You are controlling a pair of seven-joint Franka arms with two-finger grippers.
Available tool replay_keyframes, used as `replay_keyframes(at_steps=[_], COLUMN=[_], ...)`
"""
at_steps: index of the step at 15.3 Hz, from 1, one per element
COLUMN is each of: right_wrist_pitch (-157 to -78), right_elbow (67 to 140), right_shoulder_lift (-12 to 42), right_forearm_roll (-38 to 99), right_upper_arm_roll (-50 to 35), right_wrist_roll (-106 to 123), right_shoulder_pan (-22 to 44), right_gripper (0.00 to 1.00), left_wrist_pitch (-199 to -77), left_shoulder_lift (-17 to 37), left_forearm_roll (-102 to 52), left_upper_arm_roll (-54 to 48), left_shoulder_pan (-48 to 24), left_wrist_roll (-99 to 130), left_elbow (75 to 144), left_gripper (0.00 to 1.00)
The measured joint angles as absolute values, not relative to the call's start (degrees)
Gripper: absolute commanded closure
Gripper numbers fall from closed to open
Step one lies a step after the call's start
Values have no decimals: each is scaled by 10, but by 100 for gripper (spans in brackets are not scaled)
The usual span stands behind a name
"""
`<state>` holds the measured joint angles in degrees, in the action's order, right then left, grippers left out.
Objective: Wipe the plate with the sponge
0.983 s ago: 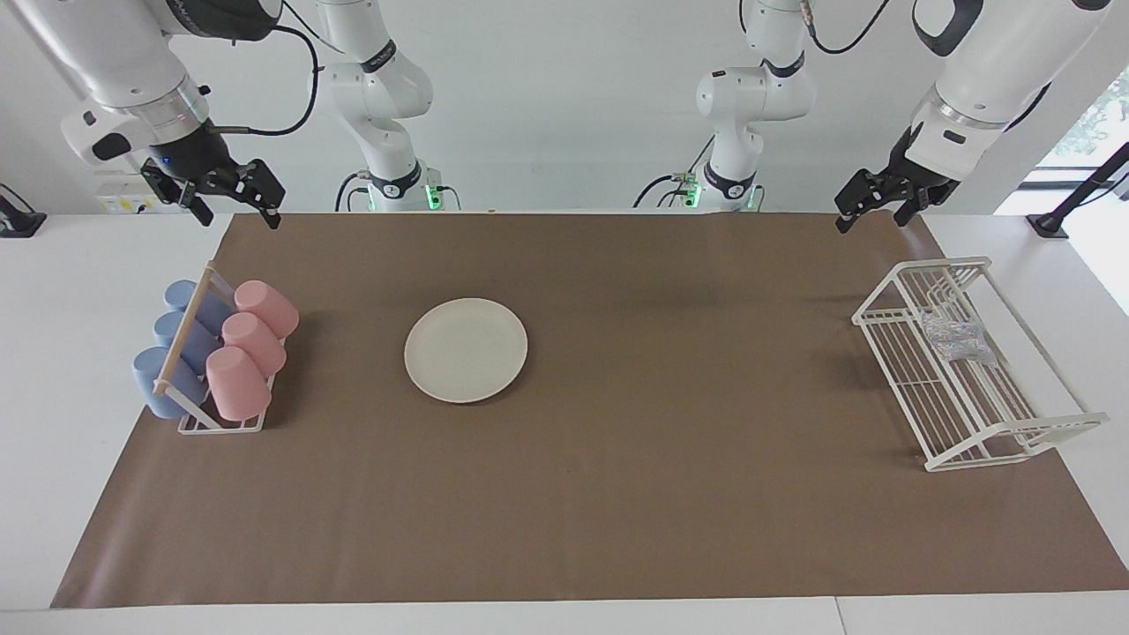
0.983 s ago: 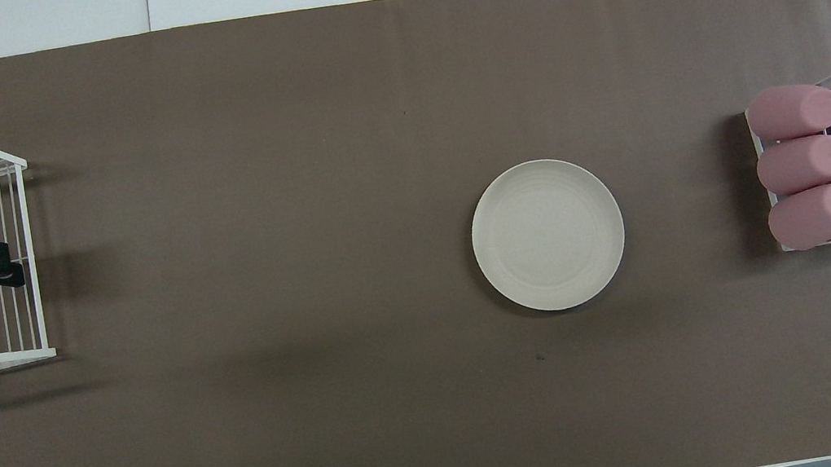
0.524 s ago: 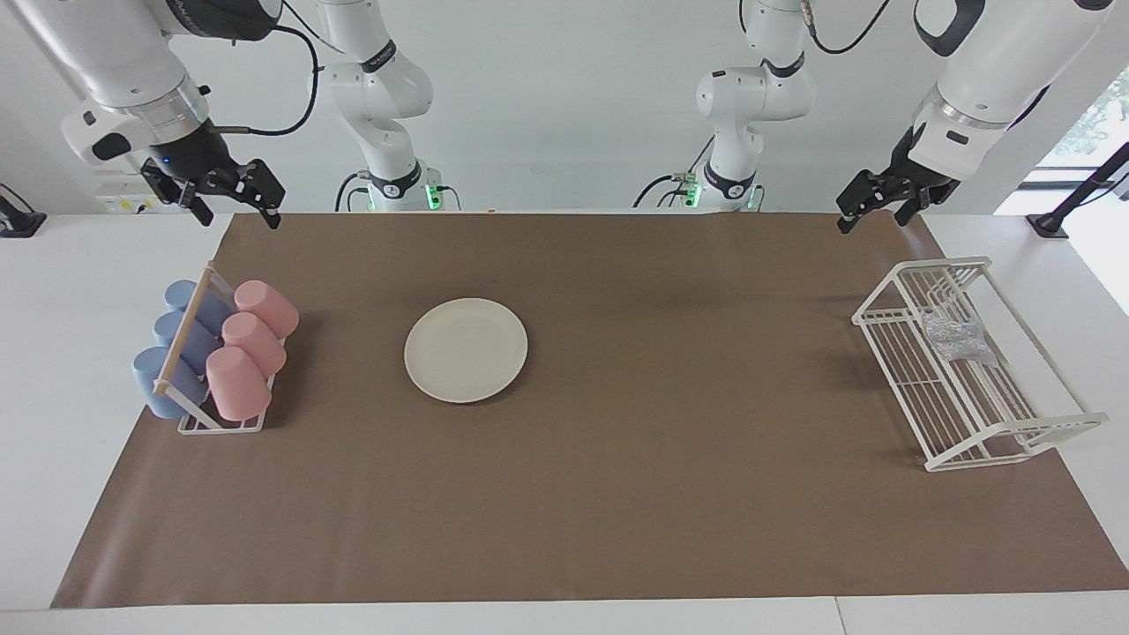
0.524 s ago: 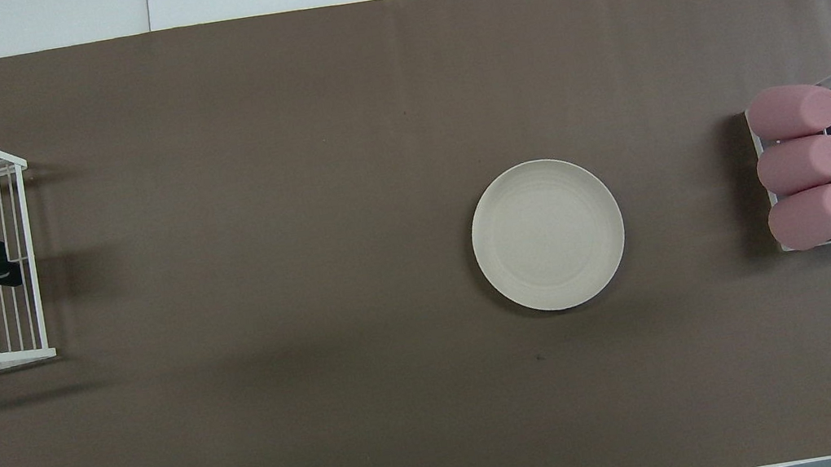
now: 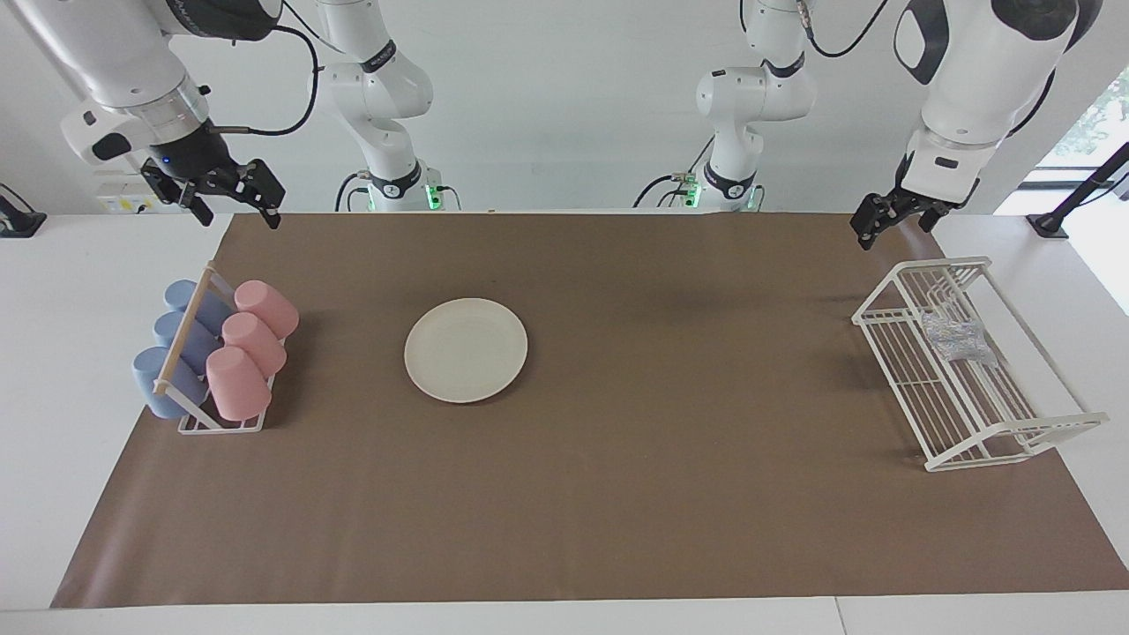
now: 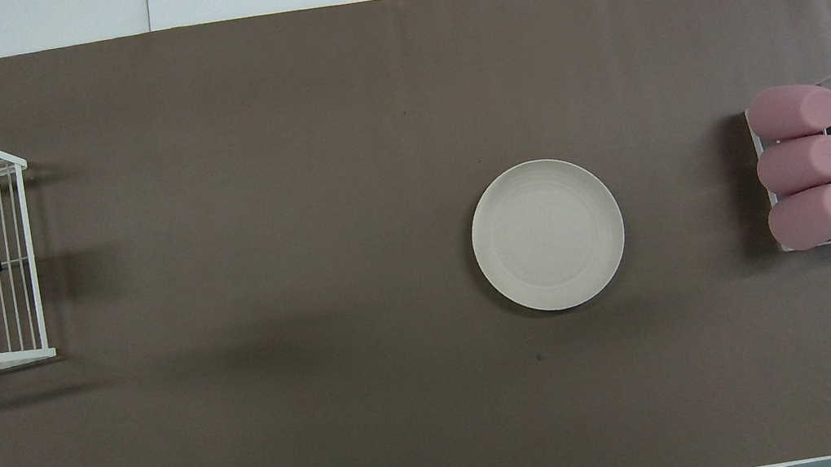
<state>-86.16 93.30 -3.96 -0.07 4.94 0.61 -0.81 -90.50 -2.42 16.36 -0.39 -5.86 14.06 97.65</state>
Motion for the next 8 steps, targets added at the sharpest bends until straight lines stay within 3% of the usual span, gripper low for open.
replay_keyframes(at_steps=[8], right_wrist_pitch=[-860], right_elbow=[933], right_shoulder_lift=[-40], right_forearm_roll=[-1], right_upper_arm_roll=[49], right_wrist_roll=[6], right_shoulder_pan=[-8], right_gripper=[0], left_wrist_pitch=[-979], left_shoulder_lift=[120], left_forearm_roll=[438], left_upper_arm_roll=[-8], left_shoulder_pan=[-104], left_wrist_roll=[338], left_elbow=[1023], left_gripper=[0])
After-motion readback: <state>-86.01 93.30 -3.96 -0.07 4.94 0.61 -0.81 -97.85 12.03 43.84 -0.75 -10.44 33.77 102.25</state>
